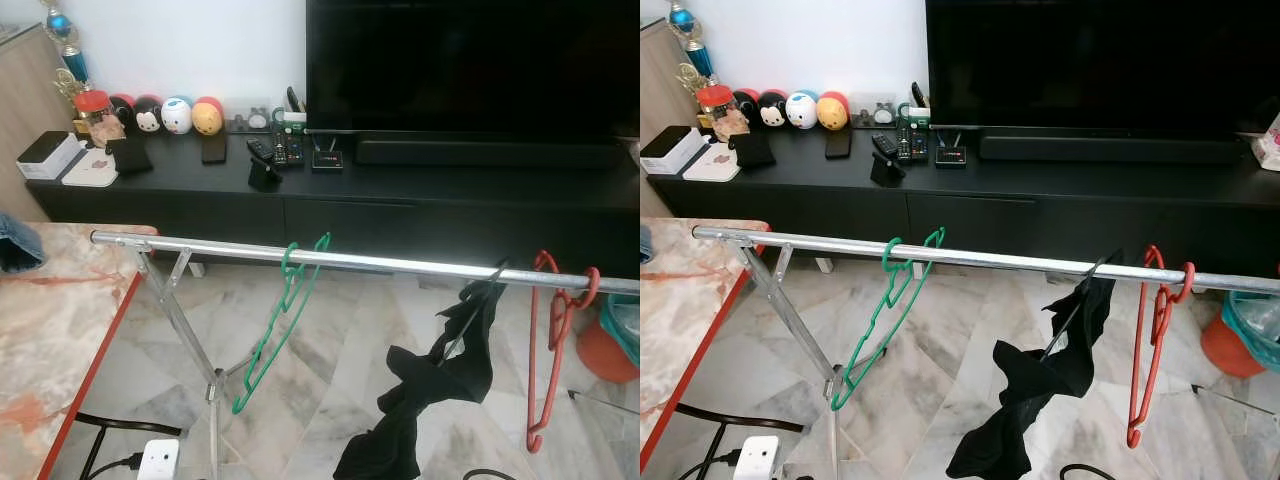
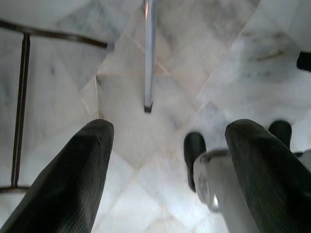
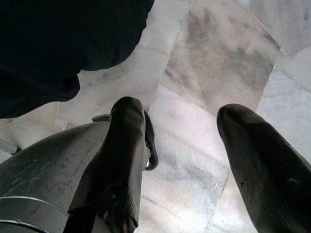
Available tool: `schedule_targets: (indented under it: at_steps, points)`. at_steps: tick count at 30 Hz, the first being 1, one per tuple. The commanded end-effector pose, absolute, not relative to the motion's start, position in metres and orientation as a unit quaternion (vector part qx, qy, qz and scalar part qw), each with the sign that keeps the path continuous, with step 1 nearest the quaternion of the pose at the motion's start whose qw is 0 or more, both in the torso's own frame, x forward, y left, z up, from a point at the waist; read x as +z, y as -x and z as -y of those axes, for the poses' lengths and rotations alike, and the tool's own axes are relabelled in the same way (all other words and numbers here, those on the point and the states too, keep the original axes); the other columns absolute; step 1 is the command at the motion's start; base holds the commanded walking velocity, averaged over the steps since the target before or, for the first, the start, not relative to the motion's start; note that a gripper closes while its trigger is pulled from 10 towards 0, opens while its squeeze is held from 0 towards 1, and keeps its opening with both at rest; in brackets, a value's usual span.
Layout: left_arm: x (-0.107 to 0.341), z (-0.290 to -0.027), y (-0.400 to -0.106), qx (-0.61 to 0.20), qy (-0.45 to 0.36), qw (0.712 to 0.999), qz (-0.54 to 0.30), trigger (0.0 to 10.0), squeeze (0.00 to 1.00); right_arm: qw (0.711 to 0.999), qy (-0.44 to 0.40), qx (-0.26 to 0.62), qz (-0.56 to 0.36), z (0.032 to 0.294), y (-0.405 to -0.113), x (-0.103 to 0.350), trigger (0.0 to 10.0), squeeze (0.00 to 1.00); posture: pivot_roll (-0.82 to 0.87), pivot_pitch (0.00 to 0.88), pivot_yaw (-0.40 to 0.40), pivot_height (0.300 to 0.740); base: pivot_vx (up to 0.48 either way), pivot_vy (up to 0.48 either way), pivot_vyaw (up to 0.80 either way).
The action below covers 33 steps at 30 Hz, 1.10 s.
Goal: Hang hanger
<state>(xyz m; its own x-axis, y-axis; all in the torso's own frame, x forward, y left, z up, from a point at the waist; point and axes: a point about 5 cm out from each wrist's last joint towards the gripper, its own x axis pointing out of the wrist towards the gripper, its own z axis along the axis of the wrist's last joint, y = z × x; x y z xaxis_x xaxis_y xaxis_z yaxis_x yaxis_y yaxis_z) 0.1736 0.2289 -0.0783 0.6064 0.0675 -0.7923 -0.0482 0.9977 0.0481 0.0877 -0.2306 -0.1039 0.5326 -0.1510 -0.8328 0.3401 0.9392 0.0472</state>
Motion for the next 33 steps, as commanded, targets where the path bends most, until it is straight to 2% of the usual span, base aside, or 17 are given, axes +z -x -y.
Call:
schedule_targets:
  at_steps: [1,6,16,33]
  points:
    - [-0.078,-0.229,-0.175,0.027,-0.024,0.895,-0.445,10.0,0.00,0.865,-0.101,-0.143,-0.470,0.232,-0.084,-0.105,10.0,0.00,0.05,0.000,-0.007,0.740,0.000,0.000,0.00]
    - [-0.079,-0.231,-0.173,0.032,-0.014,0.892,-0.450,10.0,0.00,0.866,-0.104,-0.144,-0.467,0.232,-0.085,-0.104,10.0,0.00,0.05,0.000,-0.006,0.740,0.000,0.000,0.00]
    - [-0.088,-0.245,-0.144,0.050,-0.010,0.870,-0.491,10.0,0.00,0.866,-0.098,-0.144,-0.469,0.234,-0.085,-0.104,10.0,0.00,0.04,0.000,-0.008,0.740,0.000,0.000,0.00]
    - [-0.087,-0.240,-0.150,0.052,0.002,0.879,-0.474,10.0,0.00,0.866,-0.096,-0.140,-0.470,0.233,-0.084,-0.104,10.0,0.00,0.04,0.000,-0.002,0.740,0.000,0.000,0.00]
